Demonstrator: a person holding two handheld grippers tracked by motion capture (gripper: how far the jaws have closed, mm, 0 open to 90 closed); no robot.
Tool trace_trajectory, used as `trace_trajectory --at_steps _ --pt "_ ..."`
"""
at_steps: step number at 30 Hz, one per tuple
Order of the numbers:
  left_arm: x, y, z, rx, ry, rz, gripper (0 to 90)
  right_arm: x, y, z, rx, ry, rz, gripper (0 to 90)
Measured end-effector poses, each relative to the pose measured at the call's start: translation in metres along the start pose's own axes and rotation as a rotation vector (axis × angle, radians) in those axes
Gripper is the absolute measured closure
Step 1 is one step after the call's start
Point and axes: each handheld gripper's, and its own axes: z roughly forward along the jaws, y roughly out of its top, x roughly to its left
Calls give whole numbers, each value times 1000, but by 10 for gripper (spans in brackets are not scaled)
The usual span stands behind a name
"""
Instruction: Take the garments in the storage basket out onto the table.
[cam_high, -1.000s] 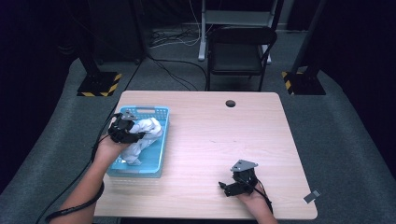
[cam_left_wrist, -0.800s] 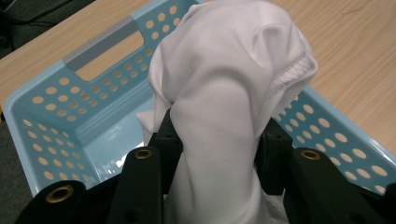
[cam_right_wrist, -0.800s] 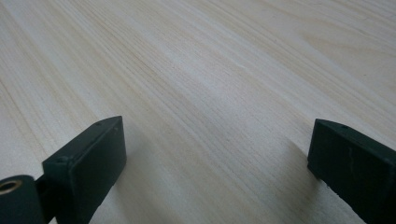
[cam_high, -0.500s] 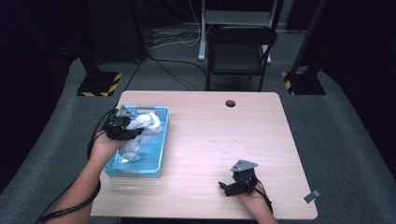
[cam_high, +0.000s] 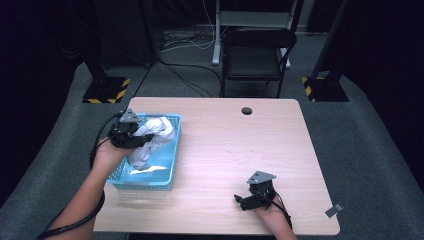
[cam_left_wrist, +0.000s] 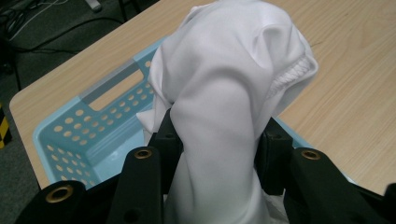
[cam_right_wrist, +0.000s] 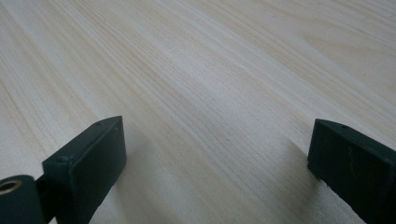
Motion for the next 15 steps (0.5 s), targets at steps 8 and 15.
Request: trace_trajectory --at_steps 8,15 --pt "-8 11 -11 -29 -3 29 612 0 0 0 0 -2 2 38" --pt "-18 25 -19 -65 -13 62 612 0 0 0 0 -2 3 38"
